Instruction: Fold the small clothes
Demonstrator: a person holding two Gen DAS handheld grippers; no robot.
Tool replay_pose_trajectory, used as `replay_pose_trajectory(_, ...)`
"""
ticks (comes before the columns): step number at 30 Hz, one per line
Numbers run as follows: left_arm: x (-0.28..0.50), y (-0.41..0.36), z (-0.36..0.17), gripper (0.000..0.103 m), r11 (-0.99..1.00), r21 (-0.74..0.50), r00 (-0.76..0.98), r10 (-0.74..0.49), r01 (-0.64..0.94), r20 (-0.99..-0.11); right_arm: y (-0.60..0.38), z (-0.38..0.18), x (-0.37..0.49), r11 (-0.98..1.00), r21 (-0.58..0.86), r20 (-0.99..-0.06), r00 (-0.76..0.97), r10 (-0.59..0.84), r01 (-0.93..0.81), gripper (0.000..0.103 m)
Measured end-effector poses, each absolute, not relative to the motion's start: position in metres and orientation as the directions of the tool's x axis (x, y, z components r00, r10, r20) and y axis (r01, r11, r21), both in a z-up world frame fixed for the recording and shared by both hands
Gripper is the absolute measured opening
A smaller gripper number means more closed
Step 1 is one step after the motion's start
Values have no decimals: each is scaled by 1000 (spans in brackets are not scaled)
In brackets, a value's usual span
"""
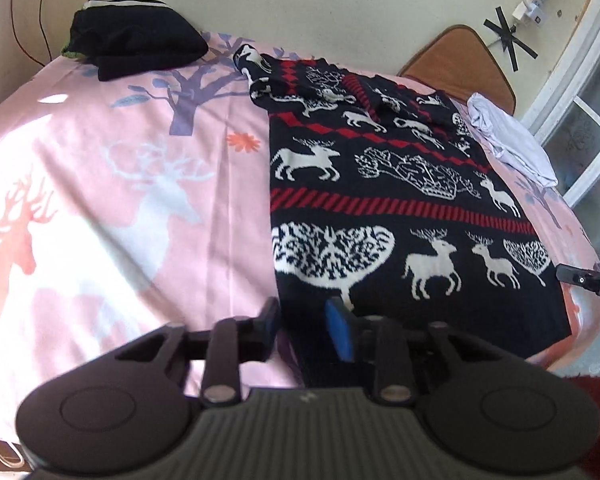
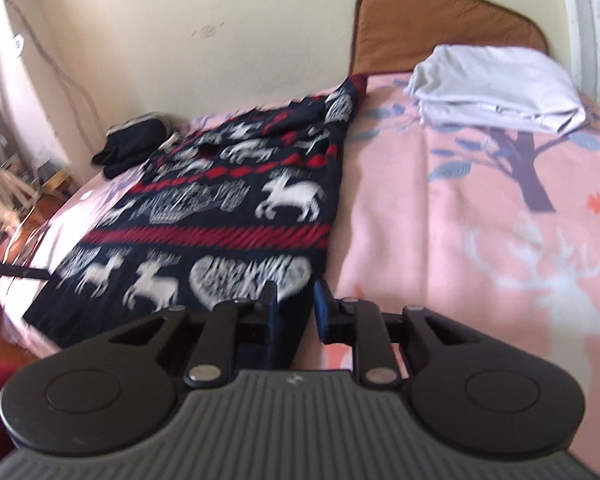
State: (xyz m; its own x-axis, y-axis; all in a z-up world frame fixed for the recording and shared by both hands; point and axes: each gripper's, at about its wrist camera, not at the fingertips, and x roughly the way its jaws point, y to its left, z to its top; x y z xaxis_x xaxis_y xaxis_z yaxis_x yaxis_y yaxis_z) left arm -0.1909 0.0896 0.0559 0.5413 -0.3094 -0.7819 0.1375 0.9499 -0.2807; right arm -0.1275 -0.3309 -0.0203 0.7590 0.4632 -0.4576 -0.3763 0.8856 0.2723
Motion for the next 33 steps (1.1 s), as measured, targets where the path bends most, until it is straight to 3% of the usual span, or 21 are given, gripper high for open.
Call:
replay_pose_trajectory(2,-196,88,53,49,944,-297,521,-329,146,-788,-331,-24,-139,867,292,-473,727,498,-404,30)
replay_pose_trajectory(4,-203,85,52,45,938,-309,509,-345,156,-789,-329,-29,-146,854,310,-493,697,521,-419,31)
replay_pose_trajectory(6,-207,79,51,7,940,-296,491,-342,172,-801,-325,-36,-152,855,303,-487,702,519,-422,32)
replay_pose_trajectory(8,-211,81,53,7,934,-322,489,-357,158,-796,-320,-38,-153,841,310,-471,697,540,-443,29)
replay_pose_trajectory(9,-211,86,55,6,925,-350,491,-375,145,-787,-318,-38,-153,833,314,-467,690,553,-455,13)
replay_pose_trajectory(10,-210,93,59,6,913,-389,500,-396,123,-770,-320,-37,-152,820,328,-449,686,573,-470,8)
replay_pose_trajectory(15,-197,125,80,6,825,-562,604,-478,59,-637,-339,-15,-140,774,413,-312,724,616,-481,7)
replay_pose_trajectory(20,-129,135,104,6,777,-627,723,-467,60,-509,-350,27,-87,783,417,-140,819,556,-461,7)
replay_pose_trajectory(22,-81,139,102,11,743,-668,766,-411,-33,-495,-345,39,-45,804,438,-128,857,499,-403,7)
replay_pose_trajectory(23,-59,139,99,24,748,-659,777,-369,-78,-511,-341,42,-21,815,453,-143,873,466,-361,8)
replay_pose_trajectory(24,-41,138,94,36,765,-628,772,-311,-142,-554,-329,46,-1,844,435,-178,889,421,-312,14)
replay_pose_trajectory(26,-25,136,81,37,768,-601,727,-280,-223,-627,-312,48,20,918,320,-264,909,323,-234,36)
replay_pose_trajectory(29,-38,132,70,62,789,-601,725,-341,-126,-599,-315,40,-1,927,251,-238,910,339,-279,43)
replay_pose_trajectory(31,-45,126,62,66,826,-548,716,-303,-132,-629,-320,32,-13,931,238,-237,913,331,-276,56)
replay_pose_trajectory(33,-45,117,54,65,837,-536,688,-328,-106,-647,-319,21,-8,933,233,-283,898,336,-276,57)
